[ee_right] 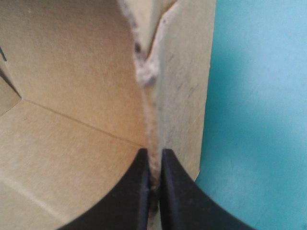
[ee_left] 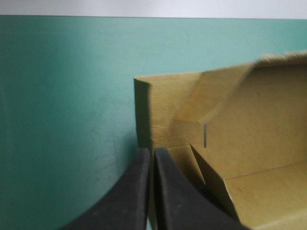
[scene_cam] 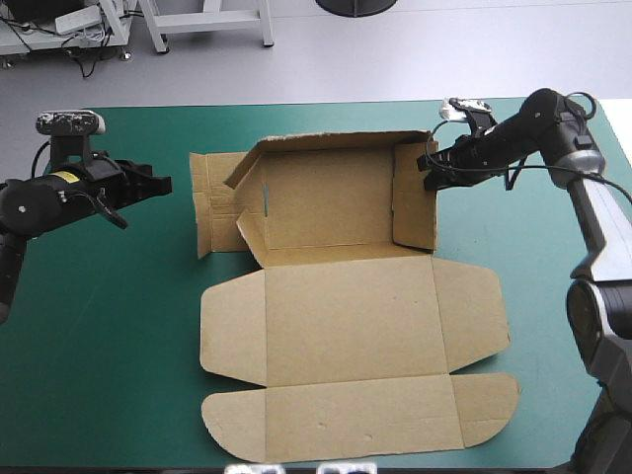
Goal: Fold the box
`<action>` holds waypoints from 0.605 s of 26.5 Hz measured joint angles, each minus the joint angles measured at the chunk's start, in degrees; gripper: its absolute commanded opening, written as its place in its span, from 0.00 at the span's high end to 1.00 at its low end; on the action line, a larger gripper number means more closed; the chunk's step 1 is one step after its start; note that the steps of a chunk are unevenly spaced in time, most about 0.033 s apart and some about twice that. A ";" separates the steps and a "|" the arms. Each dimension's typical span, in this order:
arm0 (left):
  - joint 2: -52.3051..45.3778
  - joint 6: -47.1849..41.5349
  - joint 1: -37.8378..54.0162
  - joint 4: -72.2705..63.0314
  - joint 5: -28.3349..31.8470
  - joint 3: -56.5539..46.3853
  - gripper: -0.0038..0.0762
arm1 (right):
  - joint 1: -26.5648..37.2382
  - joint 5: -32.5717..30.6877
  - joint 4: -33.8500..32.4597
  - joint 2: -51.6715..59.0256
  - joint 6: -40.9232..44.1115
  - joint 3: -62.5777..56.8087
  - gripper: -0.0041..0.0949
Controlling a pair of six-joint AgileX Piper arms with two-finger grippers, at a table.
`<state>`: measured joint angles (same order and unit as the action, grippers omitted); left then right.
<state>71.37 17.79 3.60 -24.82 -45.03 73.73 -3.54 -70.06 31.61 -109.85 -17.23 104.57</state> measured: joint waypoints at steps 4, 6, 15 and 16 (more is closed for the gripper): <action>0.23 2.70 0.31 -3.57 -3.51 0.00 0.93 | -1.25 2.28 -1.71 -5.86 0.40 5.67 0.95; 0.23 3.66 0.34 -4.51 -4.57 0.00 0.93 | -1.64 4.09 -2.12 -7.77 0.51 6.88 0.91; 0.23 6.06 0.34 -4.61 -7.18 0.00 0.93 | -5.68 5.64 -10.06 -12.98 0.58 7.24 0.54; 0.23 6.57 0.34 -4.61 -7.83 0.00 0.93 | -5.68 4.78 -10.96 -13.17 0.58 8.21 0.54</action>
<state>71.60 24.36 3.94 -29.43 -52.86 73.73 -9.22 -65.27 20.65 -123.02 -16.64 112.77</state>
